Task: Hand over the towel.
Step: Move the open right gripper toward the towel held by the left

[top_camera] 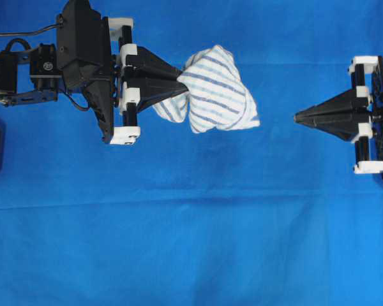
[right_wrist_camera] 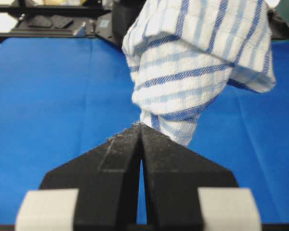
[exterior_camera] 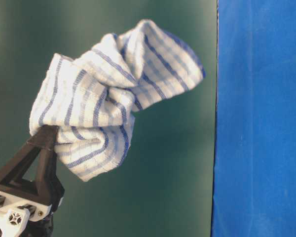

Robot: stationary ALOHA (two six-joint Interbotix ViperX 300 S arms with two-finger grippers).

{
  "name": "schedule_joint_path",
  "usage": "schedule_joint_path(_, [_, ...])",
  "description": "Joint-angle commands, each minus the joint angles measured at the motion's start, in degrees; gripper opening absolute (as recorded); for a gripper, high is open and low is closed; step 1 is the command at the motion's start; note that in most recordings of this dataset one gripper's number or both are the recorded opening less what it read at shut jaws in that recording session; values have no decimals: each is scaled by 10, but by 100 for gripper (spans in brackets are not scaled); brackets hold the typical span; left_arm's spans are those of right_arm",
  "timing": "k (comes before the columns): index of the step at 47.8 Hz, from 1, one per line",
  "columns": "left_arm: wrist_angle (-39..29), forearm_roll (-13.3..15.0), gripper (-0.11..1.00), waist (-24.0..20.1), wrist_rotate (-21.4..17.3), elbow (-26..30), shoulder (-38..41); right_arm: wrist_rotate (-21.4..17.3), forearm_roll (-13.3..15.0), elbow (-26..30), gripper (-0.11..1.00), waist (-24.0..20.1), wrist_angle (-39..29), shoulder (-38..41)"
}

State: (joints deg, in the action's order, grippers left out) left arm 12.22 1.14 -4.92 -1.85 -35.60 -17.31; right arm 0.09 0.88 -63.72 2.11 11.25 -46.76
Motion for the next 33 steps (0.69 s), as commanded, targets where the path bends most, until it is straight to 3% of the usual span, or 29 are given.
schedule_joint_path(1, [7, -1, 4, 1, -1, 13, -10, -2, 0, 11, 0, 7, 17, 2])
schedule_joint_path(20, [6, -1, 4, 1, -1, 11, -11, -11, -7, 50, 3, 21, 43, 57])
schedule_joint_path(28, [7, -1, 4, 2, -2, 13, -9, -16, -20, 83, 56, 21, 56, 117])
schedule_joint_path(33, [8, -1, 4, 2, -2, 14, -8, -16, -33, 111, 73, 21, 72, 164])
